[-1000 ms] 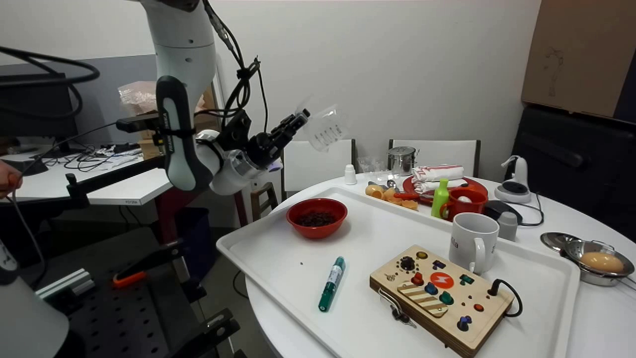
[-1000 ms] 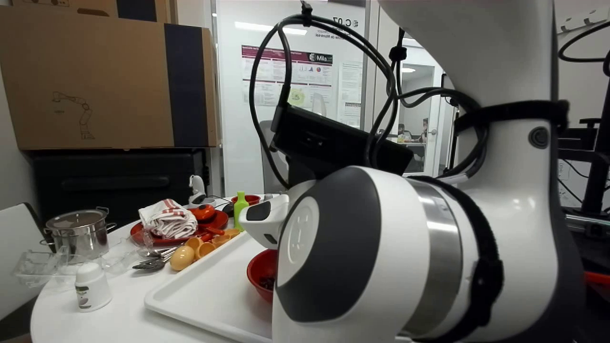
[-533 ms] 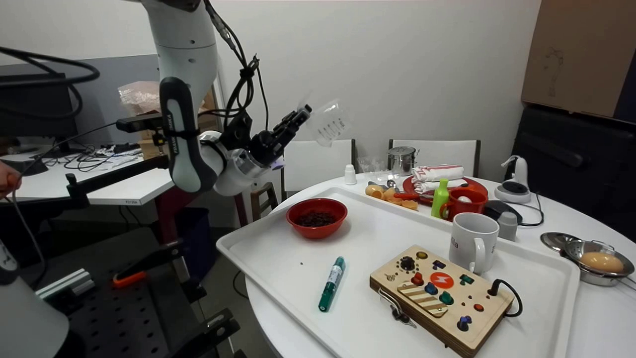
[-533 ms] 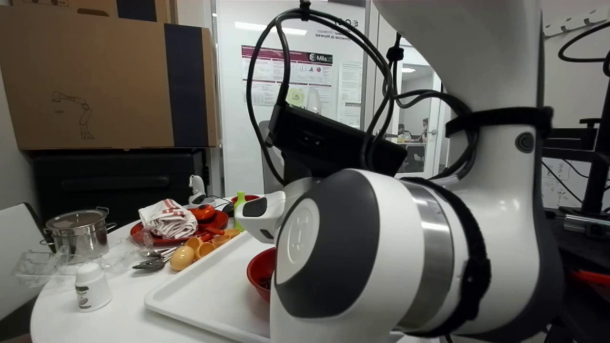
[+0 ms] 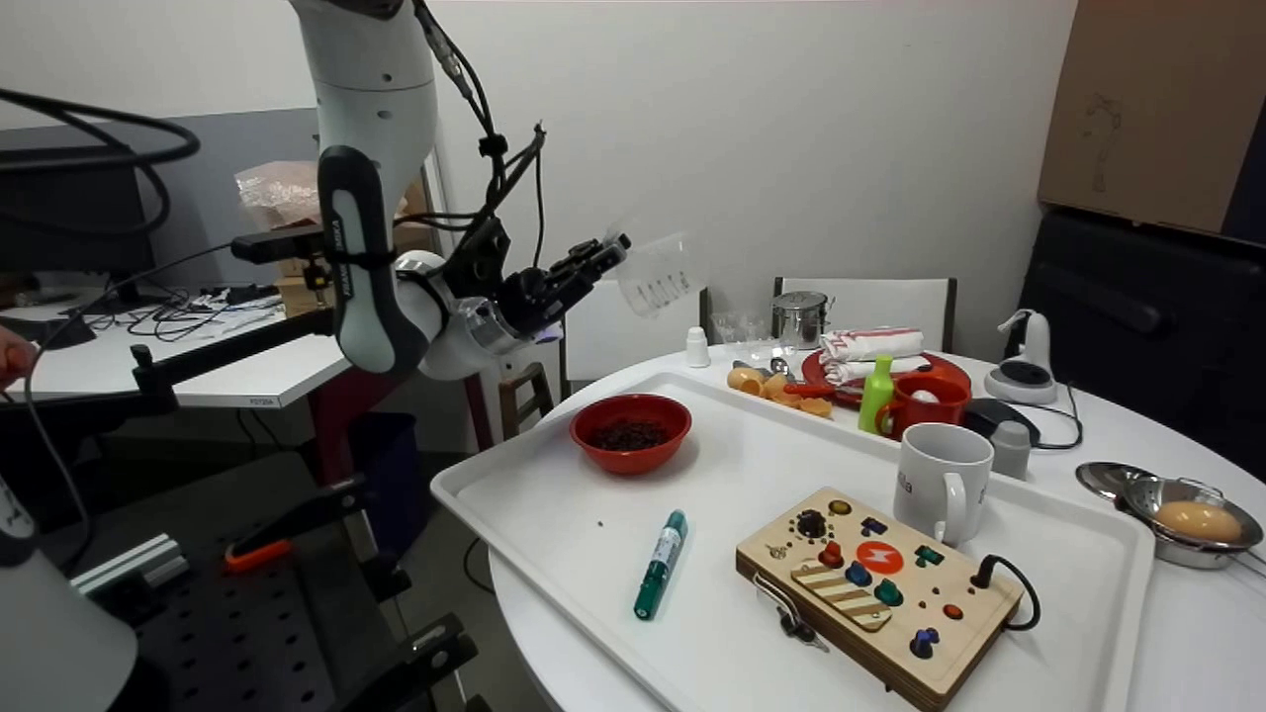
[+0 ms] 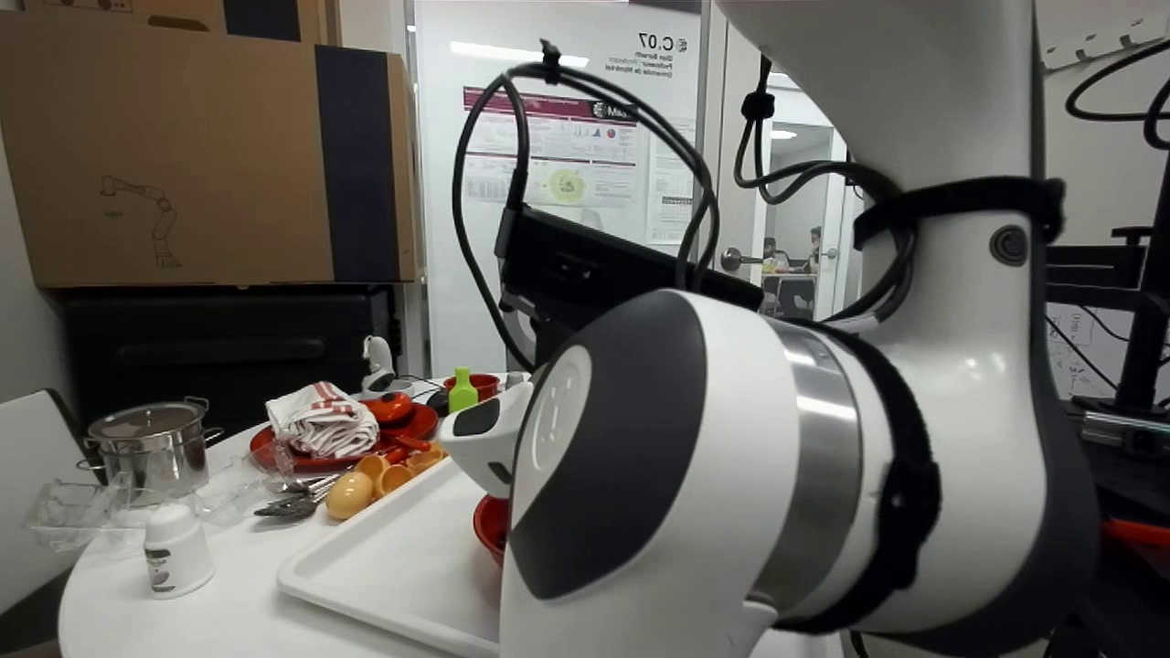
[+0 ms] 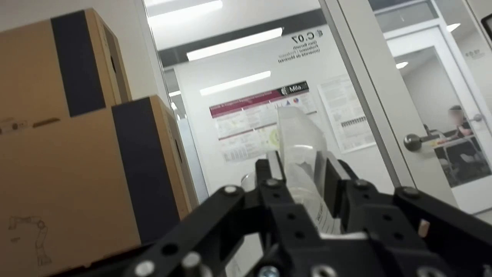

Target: Empty the jug into the red bowl

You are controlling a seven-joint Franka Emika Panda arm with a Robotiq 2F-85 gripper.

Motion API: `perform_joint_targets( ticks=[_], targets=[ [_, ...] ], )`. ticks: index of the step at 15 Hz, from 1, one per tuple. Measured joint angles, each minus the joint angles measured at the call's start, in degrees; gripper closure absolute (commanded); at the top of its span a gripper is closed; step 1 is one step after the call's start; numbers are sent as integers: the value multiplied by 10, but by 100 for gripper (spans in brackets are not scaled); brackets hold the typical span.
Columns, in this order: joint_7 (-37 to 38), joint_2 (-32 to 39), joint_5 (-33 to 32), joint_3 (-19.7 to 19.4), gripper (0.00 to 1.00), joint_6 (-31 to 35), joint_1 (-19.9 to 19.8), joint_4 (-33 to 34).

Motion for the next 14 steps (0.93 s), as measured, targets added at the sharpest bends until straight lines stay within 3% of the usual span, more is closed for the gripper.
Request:
perform_joint_targets(
  ticks=[9,14],
  targets=[
    [-9,-1,36,12,93,21,-14,19],
    [-9,-31,80,48,93,135,-47,18]
  ],
)
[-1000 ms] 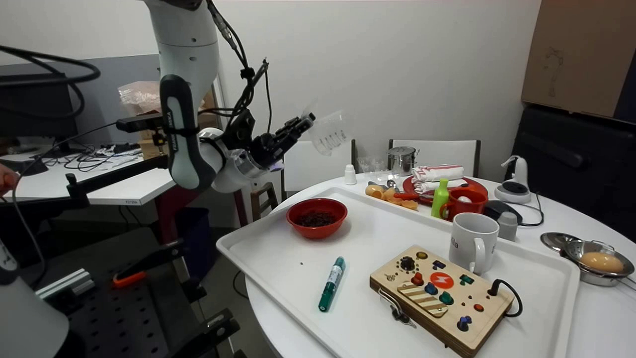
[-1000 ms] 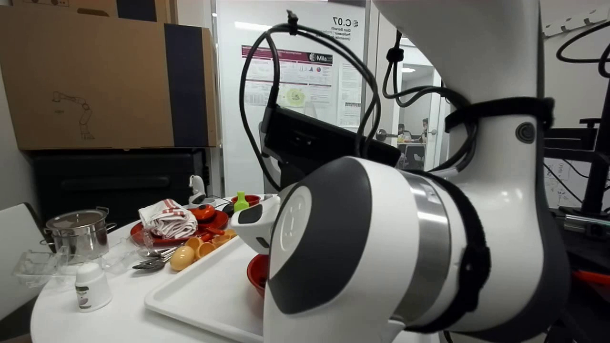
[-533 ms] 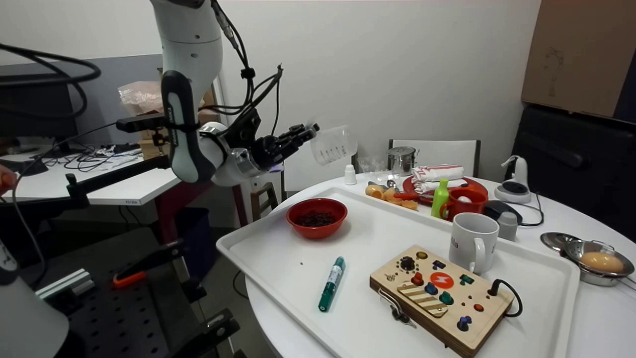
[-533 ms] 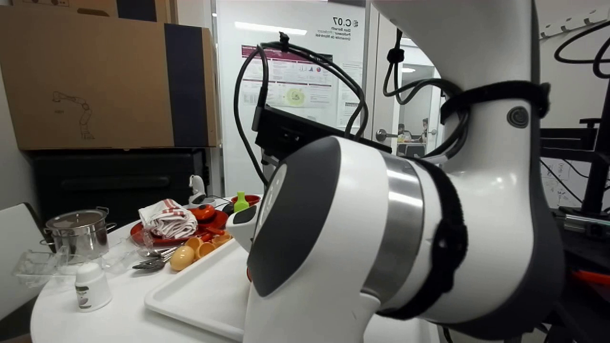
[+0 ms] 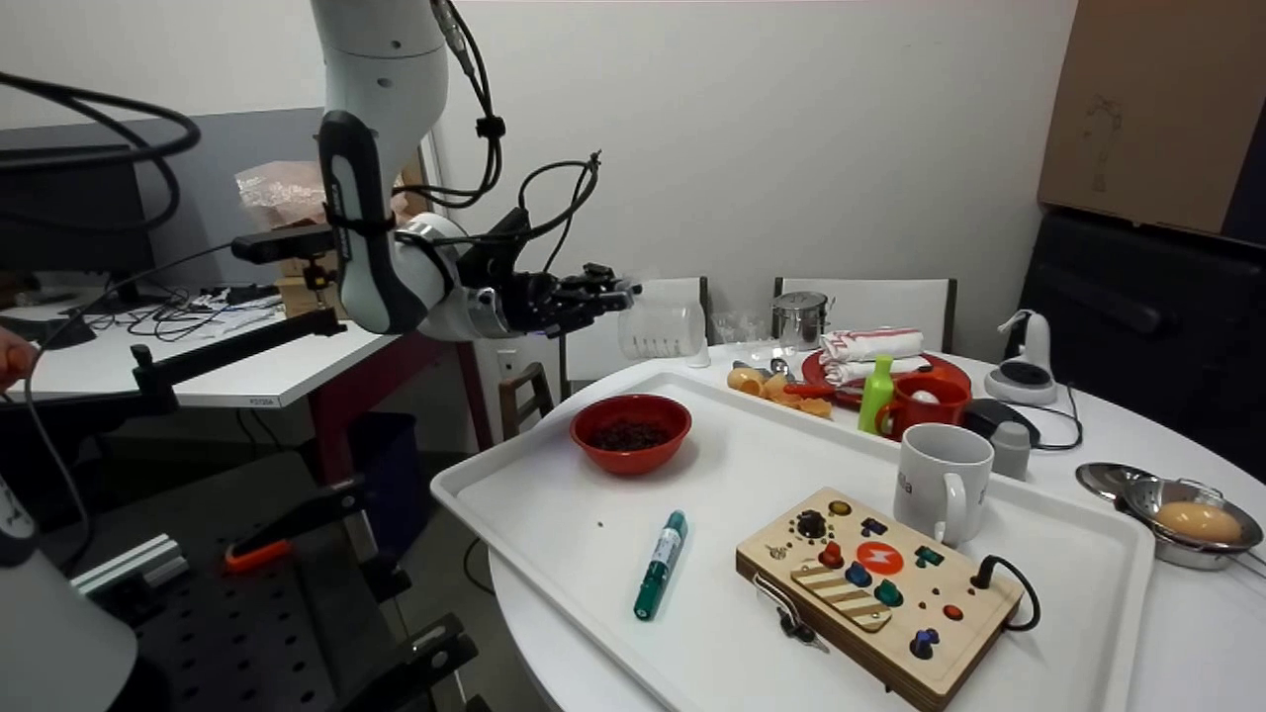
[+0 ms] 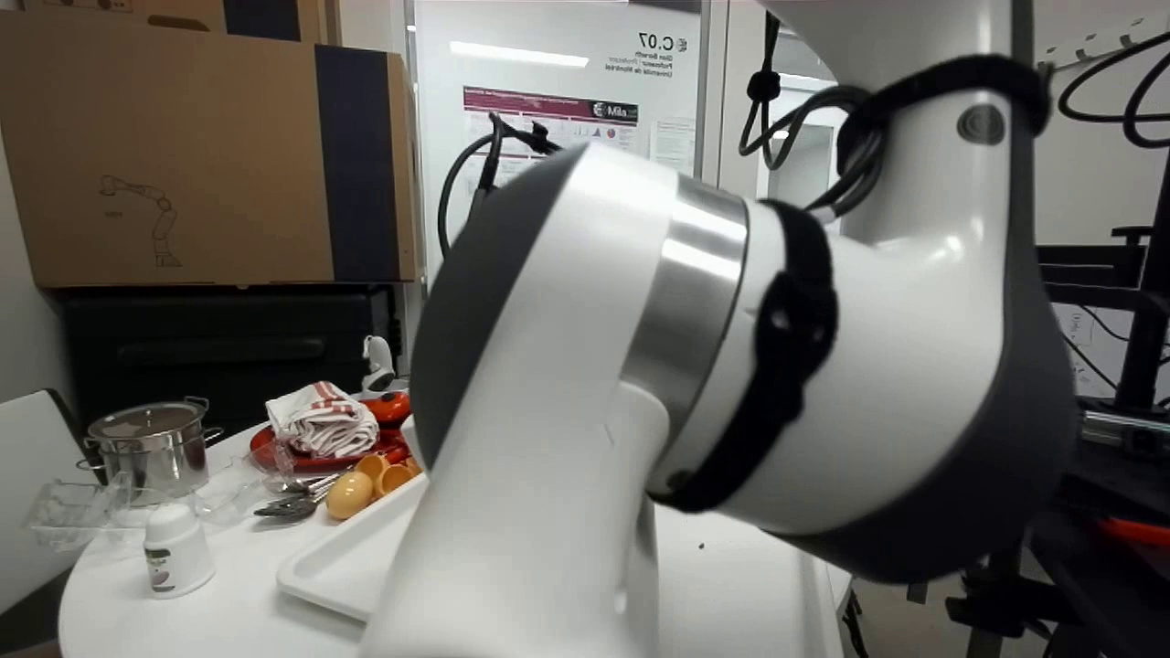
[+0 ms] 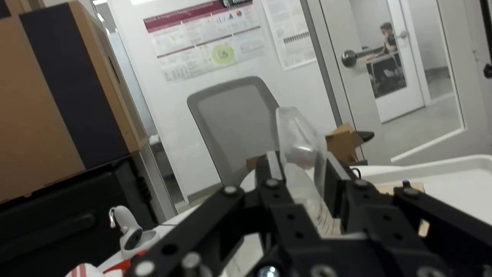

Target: Empty the jug into the red bowl

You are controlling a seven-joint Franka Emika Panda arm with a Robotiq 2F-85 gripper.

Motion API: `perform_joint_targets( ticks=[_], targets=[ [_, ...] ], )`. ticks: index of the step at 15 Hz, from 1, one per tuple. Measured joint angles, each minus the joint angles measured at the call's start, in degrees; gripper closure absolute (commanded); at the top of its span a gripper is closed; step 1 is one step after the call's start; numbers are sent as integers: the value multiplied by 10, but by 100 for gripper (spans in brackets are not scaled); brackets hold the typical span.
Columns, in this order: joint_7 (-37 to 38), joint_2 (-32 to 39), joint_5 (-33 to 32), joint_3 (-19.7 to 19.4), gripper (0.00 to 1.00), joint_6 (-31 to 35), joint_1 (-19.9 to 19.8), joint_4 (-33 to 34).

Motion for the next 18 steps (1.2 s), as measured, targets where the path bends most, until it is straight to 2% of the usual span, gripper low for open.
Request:
perform_joint_targets(
  ticks=[7,18],
  targets=[
    [0,-56,95,10,93,159,-45,-1],
    [0,-136,203,-37,93,293,-85,0]
  ],
)
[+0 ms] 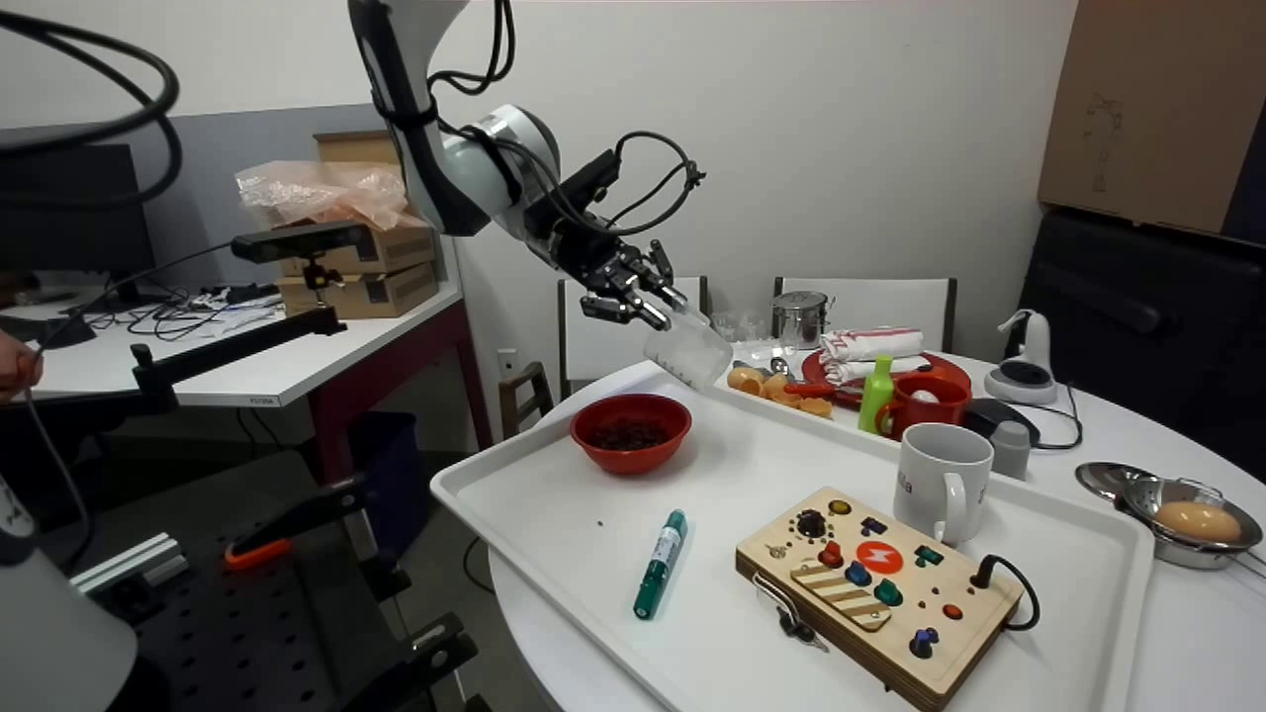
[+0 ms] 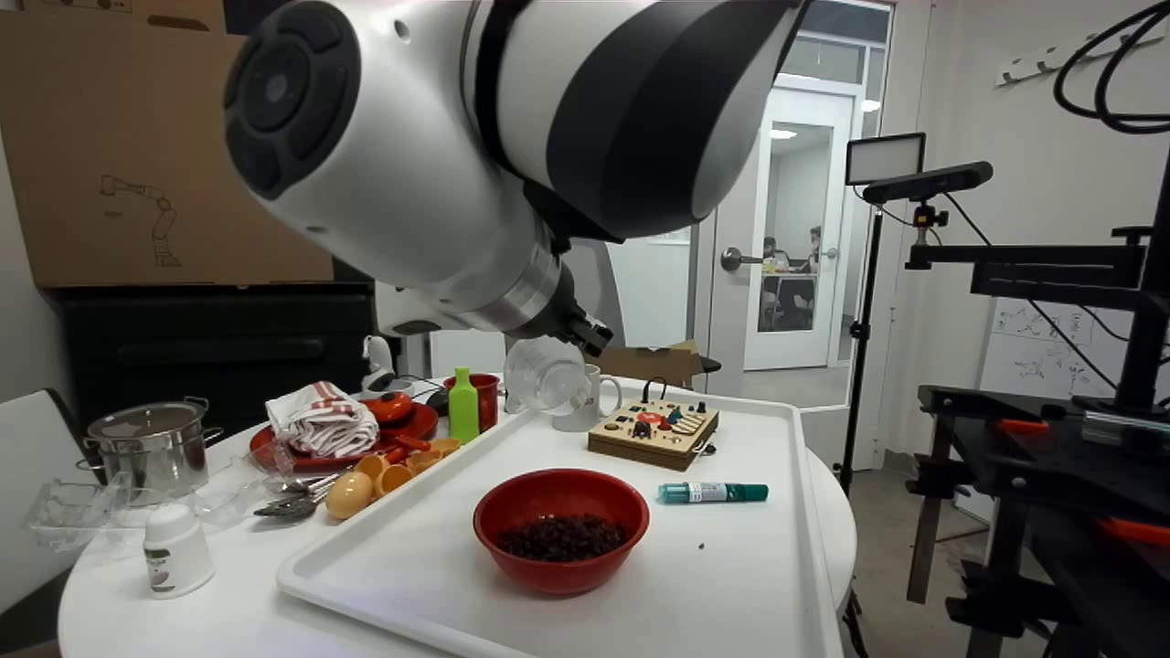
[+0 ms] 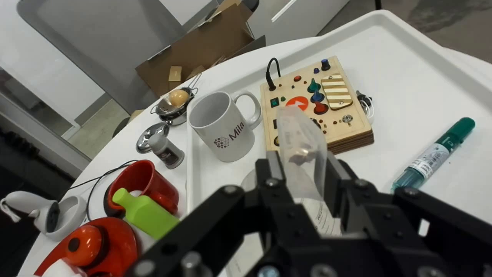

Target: Empty the jug into the red bowl

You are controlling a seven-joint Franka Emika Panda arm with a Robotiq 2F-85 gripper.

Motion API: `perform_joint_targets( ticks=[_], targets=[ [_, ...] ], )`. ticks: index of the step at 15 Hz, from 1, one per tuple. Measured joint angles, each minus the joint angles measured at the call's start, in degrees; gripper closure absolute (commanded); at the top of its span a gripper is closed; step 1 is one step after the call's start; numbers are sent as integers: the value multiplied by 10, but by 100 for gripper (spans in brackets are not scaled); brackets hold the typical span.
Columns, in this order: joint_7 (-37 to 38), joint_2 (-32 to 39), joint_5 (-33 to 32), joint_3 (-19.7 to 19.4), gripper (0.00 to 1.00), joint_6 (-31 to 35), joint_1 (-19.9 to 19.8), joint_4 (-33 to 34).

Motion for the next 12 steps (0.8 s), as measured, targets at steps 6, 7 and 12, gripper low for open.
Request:
perform_joint_targets(
  ticks=[6,7,12],
  targets=[
    [-2,-44,108,-20,93,137,-58,-9],
    [-1,-53,129,-26,93,161,-66,-15],
    [23,-99,217,-72,93,286,-96,-58]
  ],
)
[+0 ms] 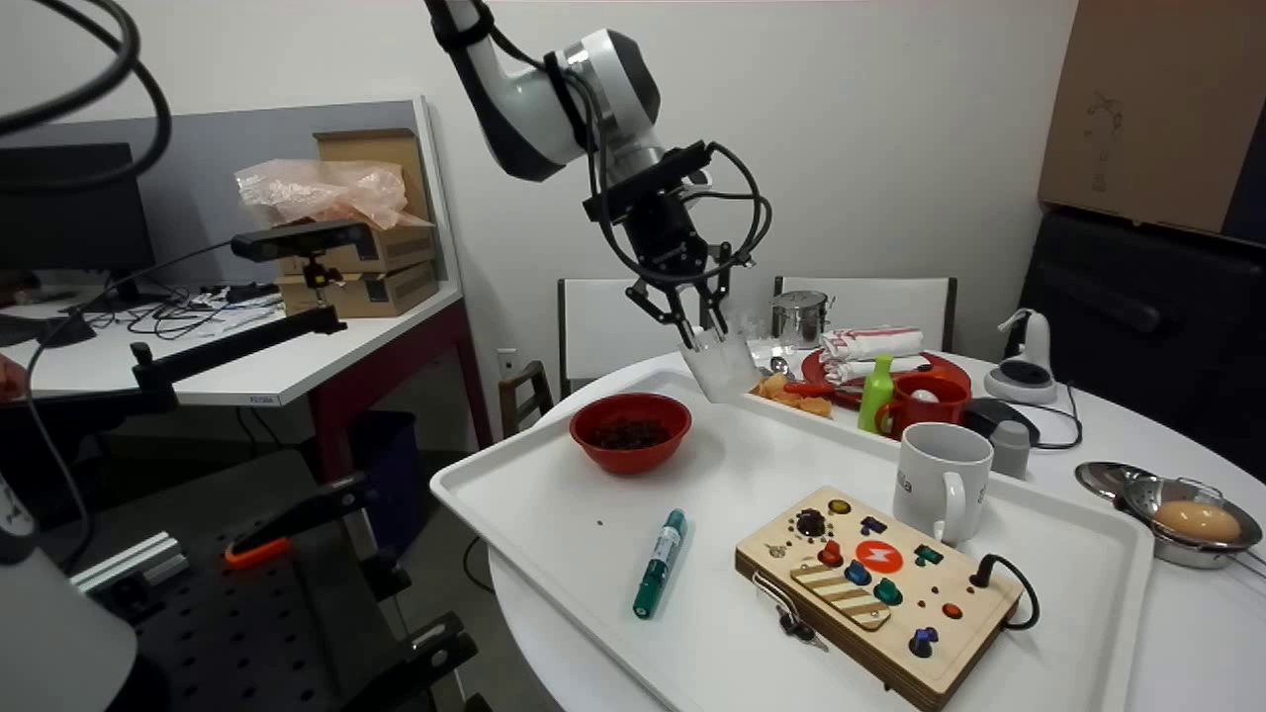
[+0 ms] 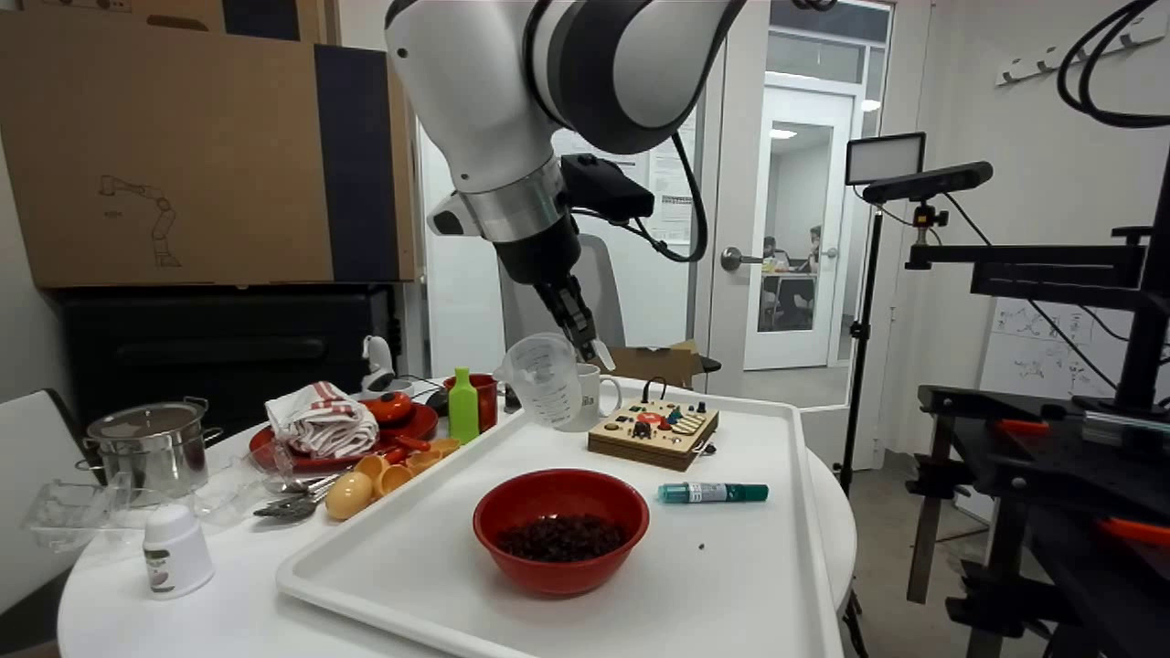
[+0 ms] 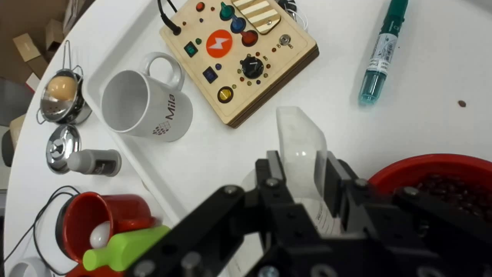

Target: Empty the jug into the red bowl

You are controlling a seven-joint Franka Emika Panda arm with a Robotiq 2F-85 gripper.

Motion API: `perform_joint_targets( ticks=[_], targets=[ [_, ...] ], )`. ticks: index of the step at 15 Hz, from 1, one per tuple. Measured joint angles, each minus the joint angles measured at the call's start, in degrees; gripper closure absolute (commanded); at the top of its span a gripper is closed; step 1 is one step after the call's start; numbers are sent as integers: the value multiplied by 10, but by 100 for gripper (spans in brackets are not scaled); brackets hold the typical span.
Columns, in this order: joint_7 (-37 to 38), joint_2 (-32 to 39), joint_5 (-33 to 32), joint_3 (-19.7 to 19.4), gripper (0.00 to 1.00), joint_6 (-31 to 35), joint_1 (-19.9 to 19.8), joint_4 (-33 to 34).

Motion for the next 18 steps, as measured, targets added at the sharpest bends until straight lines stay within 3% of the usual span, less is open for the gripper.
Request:
perform_joint_targets(
  ticks=[8,13,18],
  targets=[
    [30,-26,109,-80,93,210,-39,-104],
    [-12,-23,219,-92,93,344,-62,-158],
    [-74,-13,310,-85,93,387,-64,-171]
  ],
)
